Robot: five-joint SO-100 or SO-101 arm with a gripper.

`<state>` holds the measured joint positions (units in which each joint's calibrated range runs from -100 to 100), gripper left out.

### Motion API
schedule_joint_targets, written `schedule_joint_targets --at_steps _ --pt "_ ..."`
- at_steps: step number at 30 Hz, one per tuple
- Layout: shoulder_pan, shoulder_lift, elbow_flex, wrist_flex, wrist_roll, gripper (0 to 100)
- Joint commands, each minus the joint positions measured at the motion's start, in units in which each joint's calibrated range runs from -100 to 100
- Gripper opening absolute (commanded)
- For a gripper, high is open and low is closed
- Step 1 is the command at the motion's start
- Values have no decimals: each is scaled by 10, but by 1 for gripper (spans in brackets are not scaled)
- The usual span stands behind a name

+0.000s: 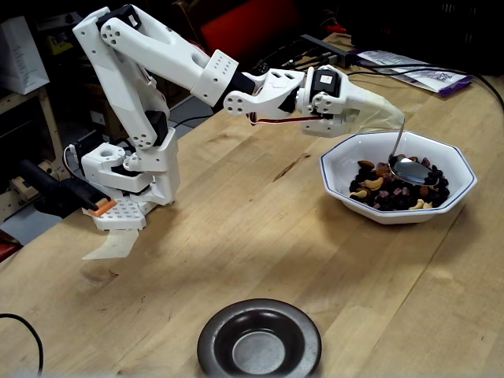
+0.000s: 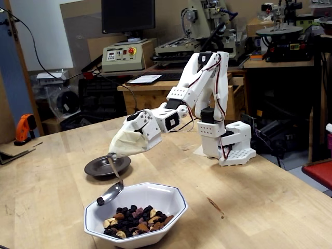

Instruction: Use spoon to transfer food from the white bowl to brown plate

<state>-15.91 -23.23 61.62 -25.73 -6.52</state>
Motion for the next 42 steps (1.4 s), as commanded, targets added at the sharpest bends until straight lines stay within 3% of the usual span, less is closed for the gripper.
schedule_joint_targets --at_steps 1,9,42 --pt "7 -67 -10 -9 -1 4" --pt "20 -152 -4 -7 -1 4" --pt "281 -190 57 -6 -1 4"
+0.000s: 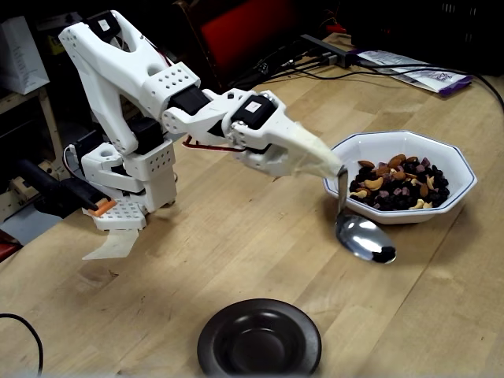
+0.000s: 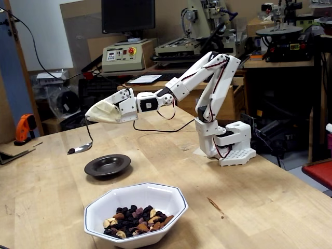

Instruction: Use spoon to transfer food from the white bowl to brown plate

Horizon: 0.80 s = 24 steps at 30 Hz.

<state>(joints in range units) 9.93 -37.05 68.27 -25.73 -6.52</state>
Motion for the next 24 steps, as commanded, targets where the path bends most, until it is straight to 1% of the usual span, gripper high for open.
schedule_joint_targets --at_steps 1,7,12,16,24 --pt "27 -64 -9 -6 -1 4" --pt "41 -139 -7 6 -1 4" --pt "47 -169 -7 74 -1 4" --pt "70 -184 -7 125 -3 4" --pt "137 -187 -7 172 -46 4"
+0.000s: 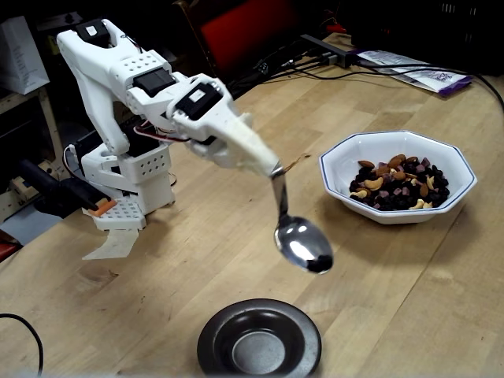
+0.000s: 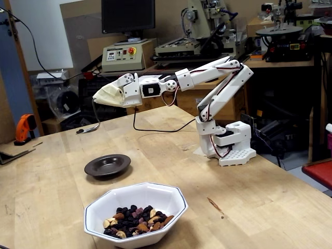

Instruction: Use spoon to transfer food from the white bowl to brown plate

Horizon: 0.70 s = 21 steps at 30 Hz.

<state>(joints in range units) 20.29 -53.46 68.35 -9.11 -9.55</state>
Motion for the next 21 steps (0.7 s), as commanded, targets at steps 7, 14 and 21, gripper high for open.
schedule_joint_targets --at_steps 7,14,21 --pt "61 -23 -7 10 -20 4" --pt "57 -24 43 10 -20 4" --pt "56 -24 61 10 -20 4"
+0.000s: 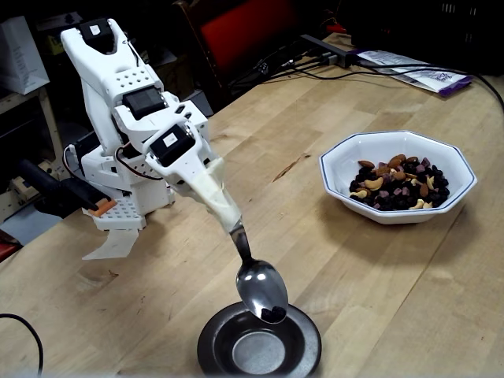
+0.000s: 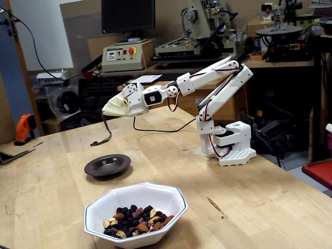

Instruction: Use spoon to transfer food from the white bowl to brown plate

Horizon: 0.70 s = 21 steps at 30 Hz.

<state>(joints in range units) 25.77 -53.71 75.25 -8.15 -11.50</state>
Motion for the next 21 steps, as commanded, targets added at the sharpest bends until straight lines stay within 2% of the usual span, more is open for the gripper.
schedule_joint_targets --at_steps 1,21 --pt "2 -21 -7 0 0 4" --pt "-1 -16 -7 1 -8 4"
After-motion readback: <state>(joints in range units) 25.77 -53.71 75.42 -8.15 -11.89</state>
